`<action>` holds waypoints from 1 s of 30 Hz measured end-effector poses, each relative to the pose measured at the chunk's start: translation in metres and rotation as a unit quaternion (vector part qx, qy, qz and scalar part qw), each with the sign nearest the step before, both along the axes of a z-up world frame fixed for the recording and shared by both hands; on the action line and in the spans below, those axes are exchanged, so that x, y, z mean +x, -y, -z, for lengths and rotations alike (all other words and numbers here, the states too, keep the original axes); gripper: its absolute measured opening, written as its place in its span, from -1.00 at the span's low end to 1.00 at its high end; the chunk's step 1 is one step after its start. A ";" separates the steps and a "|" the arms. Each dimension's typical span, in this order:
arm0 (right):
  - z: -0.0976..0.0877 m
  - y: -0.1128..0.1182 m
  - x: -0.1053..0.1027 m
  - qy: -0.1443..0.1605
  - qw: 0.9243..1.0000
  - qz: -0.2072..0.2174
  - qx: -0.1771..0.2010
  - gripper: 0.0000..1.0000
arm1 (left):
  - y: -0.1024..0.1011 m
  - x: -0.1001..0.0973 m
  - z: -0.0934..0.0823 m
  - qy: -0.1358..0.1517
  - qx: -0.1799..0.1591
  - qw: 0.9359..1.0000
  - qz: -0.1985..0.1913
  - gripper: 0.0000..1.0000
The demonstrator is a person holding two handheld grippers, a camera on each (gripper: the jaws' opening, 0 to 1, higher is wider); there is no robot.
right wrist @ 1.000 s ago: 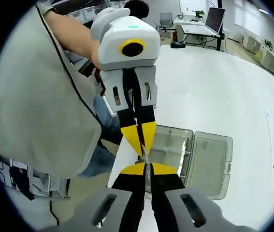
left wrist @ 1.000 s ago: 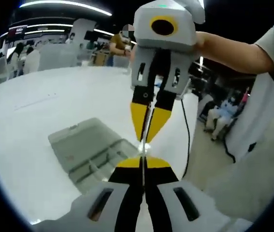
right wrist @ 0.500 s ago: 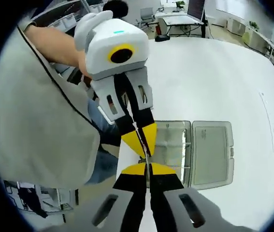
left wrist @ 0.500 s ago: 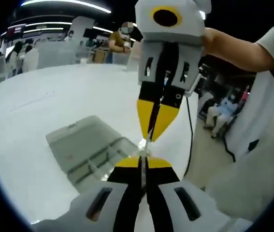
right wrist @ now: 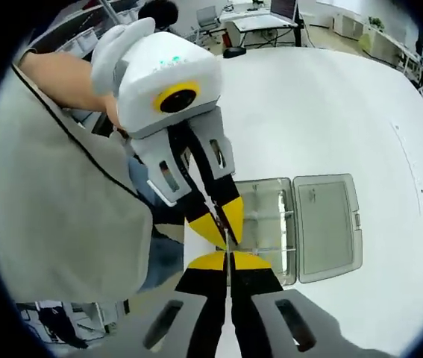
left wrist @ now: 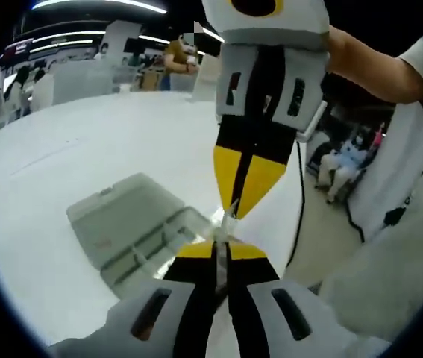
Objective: Insert the divider into the dual guide fixture by aligning both edges with the guide slots and pushing it downward to the bottom, including one-sided entry, uneven engagement, binding, and posture correction.
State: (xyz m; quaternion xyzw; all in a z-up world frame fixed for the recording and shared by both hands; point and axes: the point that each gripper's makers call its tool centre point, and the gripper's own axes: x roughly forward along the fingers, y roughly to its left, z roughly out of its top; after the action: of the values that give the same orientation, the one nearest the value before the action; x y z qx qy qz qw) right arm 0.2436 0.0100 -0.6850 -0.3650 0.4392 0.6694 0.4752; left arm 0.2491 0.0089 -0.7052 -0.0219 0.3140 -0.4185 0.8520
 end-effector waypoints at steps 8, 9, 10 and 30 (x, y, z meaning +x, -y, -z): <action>0.002 0.003 0.001 -0.005 0.999 0.037 -0.012 -1.00 | 0.004 0.000 0.003 0.003 0.012 1.000 0.010 -0.96; 0.003 0.002 0.002 -0.003 0.999 0.045 -0.014 -1.00 | 0.005 0.000 0.005 0.005 0.017 1.000 0.010 -0.97; 0.004 0.002 -0.001 -0.006 0.999 0.043 -0.018 -1.00 | 0.006 -0.001 0.007 0.001 0.019 1.000 0.013 -0.99; -0.001 0.000 -0.001 -0.007 0.998 0.065 -0.006 -1.00 | -0.002 0.000 -0.002 0.019 0.019 1.000 -0.010 -0.82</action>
State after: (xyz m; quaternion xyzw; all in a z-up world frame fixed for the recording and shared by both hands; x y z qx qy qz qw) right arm 0.2430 0.0096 -0.6842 -0.3343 0.4695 0.6367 0.5122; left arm 0.2489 0.0110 -0.7033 -0.0011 0.3050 -0.4040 0.8624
